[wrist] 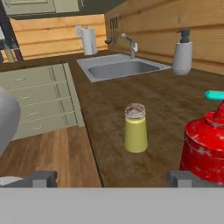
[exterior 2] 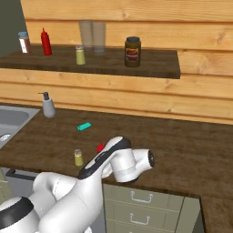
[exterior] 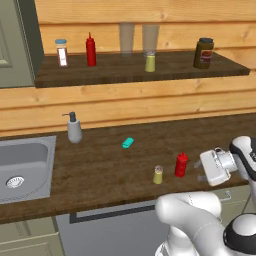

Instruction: Put the shaker and condiment bottle from the counter next to their counterparts in the cabinet.

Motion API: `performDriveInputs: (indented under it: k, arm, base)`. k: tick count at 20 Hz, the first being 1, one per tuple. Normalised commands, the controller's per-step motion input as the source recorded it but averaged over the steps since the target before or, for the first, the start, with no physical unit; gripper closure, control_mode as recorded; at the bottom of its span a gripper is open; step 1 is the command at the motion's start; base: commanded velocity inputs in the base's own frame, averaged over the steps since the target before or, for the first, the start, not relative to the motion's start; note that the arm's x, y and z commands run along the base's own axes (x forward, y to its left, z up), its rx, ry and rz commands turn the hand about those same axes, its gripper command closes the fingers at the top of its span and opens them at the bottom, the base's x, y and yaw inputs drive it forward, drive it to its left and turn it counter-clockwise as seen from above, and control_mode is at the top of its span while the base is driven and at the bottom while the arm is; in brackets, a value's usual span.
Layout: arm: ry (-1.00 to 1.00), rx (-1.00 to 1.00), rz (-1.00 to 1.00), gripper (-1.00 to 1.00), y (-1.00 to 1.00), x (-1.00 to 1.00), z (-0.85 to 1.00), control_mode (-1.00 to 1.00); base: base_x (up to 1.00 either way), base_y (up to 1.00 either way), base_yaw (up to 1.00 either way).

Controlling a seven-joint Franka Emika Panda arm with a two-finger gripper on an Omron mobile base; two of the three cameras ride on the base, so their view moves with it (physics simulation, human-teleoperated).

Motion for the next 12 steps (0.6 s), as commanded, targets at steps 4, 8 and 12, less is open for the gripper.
performDriveInputs:
  k: [4,8,12]
  arm:
    - [0.0,0.12,0.0,-1.0,-0.04,0.07,0.0,-1.0]
    - [0.0,0.13,0.0,-1.0,-0.01,0.14,0.0,-1.0]
    - [0.0,0.1,0.0,-1.0,-0.05,0.15,0.0,-1.0]
  base:
    - [0.0,0.0,0.0]
    - [0.0,0.0,0.0]
    - [0.0,0.0,0.0]
